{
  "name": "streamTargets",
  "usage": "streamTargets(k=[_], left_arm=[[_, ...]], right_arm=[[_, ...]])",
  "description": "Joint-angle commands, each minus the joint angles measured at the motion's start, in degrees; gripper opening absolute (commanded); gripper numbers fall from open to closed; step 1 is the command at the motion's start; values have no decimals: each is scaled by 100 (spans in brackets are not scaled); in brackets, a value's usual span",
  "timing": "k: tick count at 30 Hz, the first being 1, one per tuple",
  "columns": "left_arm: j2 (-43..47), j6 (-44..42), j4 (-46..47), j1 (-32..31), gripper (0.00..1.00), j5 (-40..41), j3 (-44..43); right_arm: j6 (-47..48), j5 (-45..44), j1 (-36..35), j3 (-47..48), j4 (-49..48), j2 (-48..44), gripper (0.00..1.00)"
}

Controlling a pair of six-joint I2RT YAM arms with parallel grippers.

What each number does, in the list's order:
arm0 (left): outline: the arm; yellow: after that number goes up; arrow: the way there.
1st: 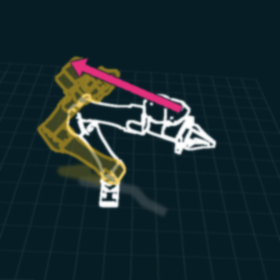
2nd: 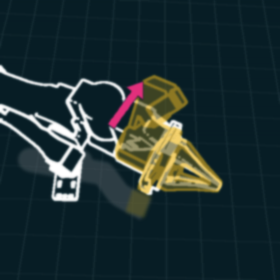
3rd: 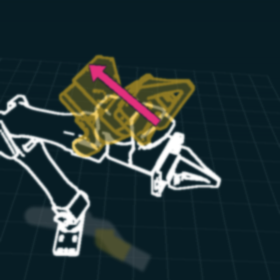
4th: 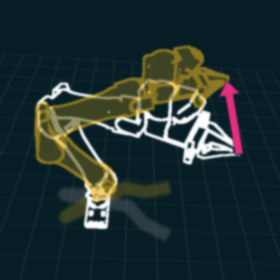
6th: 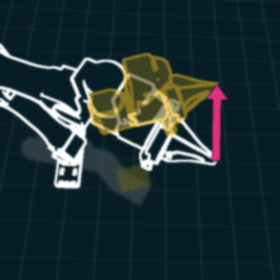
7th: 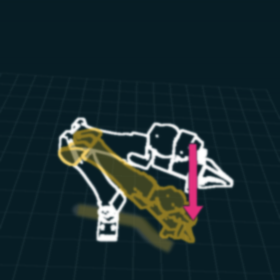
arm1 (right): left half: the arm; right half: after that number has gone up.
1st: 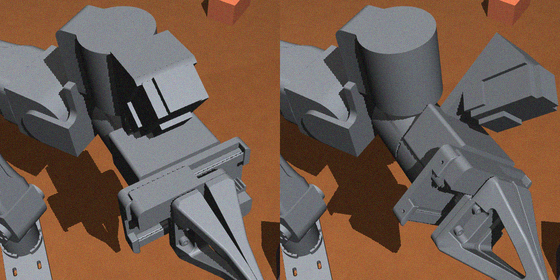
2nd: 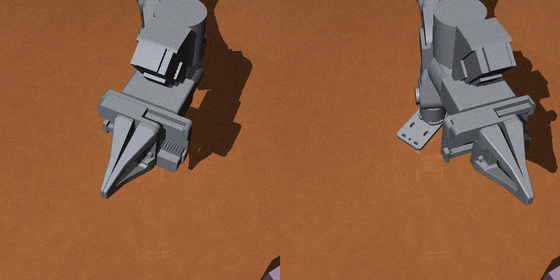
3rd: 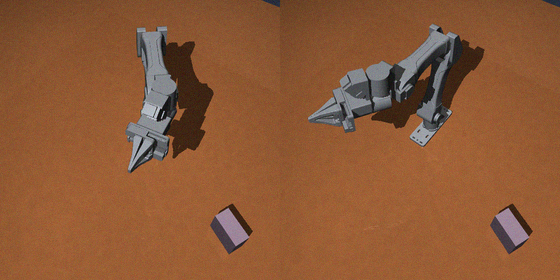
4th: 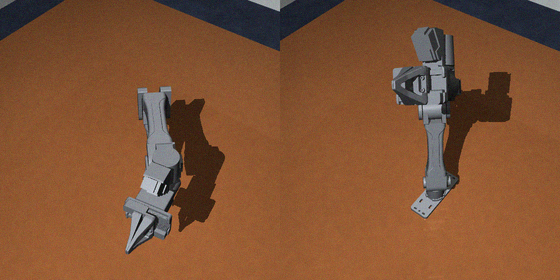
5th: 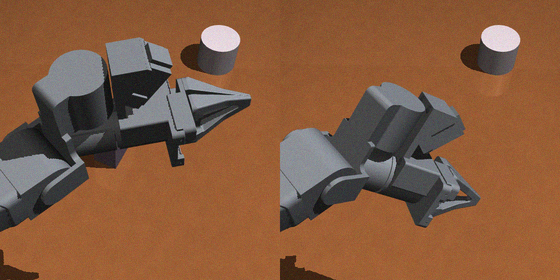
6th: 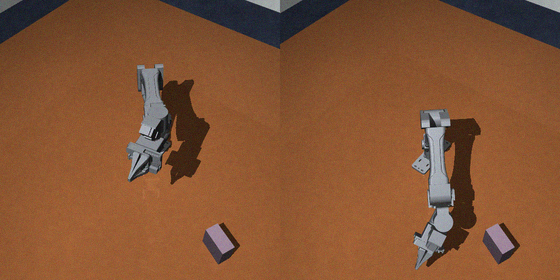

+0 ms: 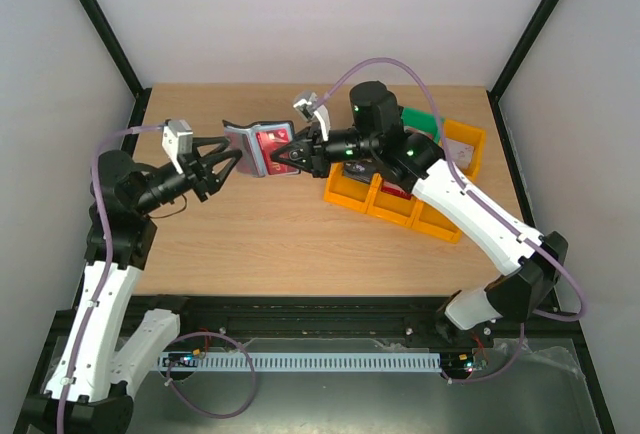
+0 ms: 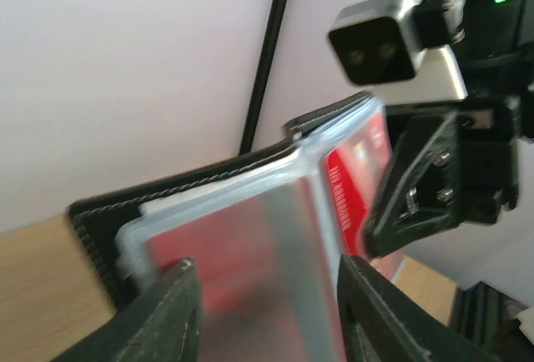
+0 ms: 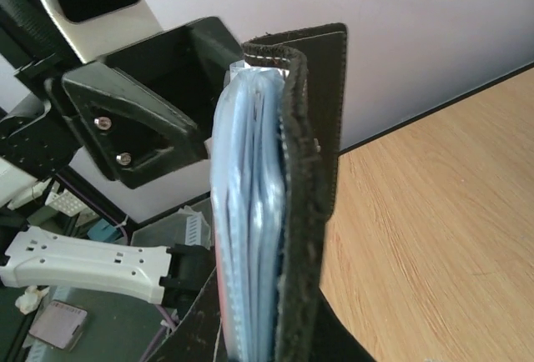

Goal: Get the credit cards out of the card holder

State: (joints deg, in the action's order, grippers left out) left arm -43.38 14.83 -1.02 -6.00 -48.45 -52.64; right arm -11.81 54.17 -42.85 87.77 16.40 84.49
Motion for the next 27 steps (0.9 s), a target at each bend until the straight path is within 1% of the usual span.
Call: streamTargets(k=[1, 5, 8, 10, 12, 14, 16, 17, 18, 19, 20, 21, 22, 23, 24, 26, 27], left_arm=[[-20, -356, -447, 70, 53, 348, -60], [-18, -402, -486, 98, 73, 403, -65], [-26, -487, -432, 94, 85, -124, 8], [-21, -362, -244, 75, 89, -528, 89], [-12, -64, 96, 32, 92, -846, 202], [-18, 239, 528, -24, 93, -942, 348], [-50, 344, 639, -77, 92, -979, 402], [-48, 345, 653, -103, 90, -1003, 398], [-63, 341, 679, -136, 85, -1055, 401], [-70, 349, 719, -176, 77, -1114, 406], [-73, 384, 783, -217, 66, -1167, 425], [-78, 441, 869, -251, 47, -1209, 430], [-78, 481, 935, -268, 27, -1231, 430], [-75, 539, 969, -270, 10, -1209, 407], [-64, 523, 923, -259, 3, -1139, 367], [-53, 380, 748, -229, 2, -1100, 295], [-42, 313, 683, -224, 2, -1105, 282]], right_arm=[[348, 284, -5, 267, 153, -383, 2], [342, 576, 0, 267, 159, -374, 2], [290, 917, -3, 262, 106, -365, 2], [257, 1025, -4, 267, 56, -347, 2], [131, 1189, -4, 251, -110, -317, 4], [-80, 1395, -5, 187, -357, -281, 6], [-155, 1458, -13, 162, -450, -246, 6], [-155, 1463, -11, 157, -464, -253, 6], [-155, 1458, -13, 137, -489, -257, 7], [-173, 1444, -13, 114, -527, -269, 7], [-205, 1427, -13, 92, -583, -273, 8], [-222, 1375, -13, 69, -608, -273, 10], [-209, 1341, -13, 68, -571, -261, 16], [-144, 1301, -8, 87, -481, -263, 24], [42, 1302, 2, 137, -344, -285, 32], [354, 1342, 112, 156, -104, -389, 48], [397, 1311, 215, 67, -110, -496, 54]])
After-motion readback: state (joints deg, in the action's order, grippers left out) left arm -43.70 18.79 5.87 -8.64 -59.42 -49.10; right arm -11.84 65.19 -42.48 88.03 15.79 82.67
